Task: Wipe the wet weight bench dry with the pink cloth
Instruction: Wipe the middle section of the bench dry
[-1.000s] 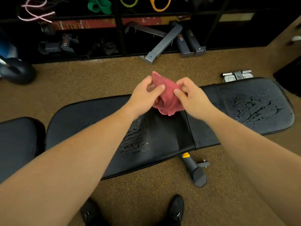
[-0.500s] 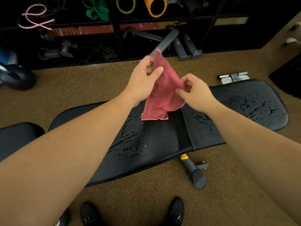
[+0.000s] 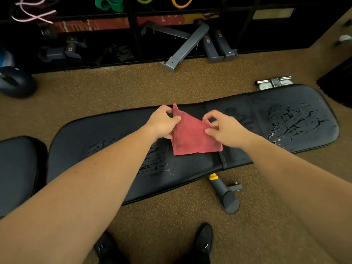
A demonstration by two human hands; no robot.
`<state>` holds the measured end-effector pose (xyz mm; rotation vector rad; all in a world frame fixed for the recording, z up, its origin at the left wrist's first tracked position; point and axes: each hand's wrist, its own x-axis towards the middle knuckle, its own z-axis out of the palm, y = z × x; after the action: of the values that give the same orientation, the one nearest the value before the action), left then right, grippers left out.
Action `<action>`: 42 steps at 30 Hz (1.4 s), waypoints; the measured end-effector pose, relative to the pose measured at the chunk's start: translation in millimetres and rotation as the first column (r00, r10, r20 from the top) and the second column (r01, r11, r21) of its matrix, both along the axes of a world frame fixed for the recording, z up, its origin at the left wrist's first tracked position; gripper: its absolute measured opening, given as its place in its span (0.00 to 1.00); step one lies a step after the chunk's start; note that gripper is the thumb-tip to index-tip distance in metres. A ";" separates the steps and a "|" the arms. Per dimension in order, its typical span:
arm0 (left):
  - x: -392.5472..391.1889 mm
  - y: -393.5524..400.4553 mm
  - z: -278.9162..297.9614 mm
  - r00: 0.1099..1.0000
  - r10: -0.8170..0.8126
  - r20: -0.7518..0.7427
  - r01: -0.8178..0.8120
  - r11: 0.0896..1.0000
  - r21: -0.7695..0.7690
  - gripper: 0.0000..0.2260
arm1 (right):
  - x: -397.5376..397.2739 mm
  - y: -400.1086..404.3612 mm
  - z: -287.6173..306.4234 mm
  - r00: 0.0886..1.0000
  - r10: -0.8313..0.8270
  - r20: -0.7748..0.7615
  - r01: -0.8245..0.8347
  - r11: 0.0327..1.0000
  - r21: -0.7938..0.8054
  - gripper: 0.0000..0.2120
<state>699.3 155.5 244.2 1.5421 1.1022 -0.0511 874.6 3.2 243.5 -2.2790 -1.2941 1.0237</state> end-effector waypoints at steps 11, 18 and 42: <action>-65.5 45.4 -37.9 0.872 -0.256 -0.416 0.423 0.823 0.380 0.22 | -29.2 23.8 -66.9 0.699 0.494 0.518 -0.526 0.845 -0.096 0.36; -87.8 66.0 -52.9 0.834 -0.310 -0.456 0.482 0.812 0.330 0.25 | -24.3 79.4 -81.3 0.840 0.303 0.449 -0.373 0.925 0.074 0.29; -96.4 52.6 -51.0 0.861 -0.282 -0.424 0.432 0.845 0.315 0.28 | -94.9 -18.9 -85.2 0.892 0.403 0.204 -0.450 0.833 0.321 0.17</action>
<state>603.0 208.1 193.2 2.1699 1.1332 -0.4099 779.7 -15.7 158.2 -1.8381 -1.9312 0.6876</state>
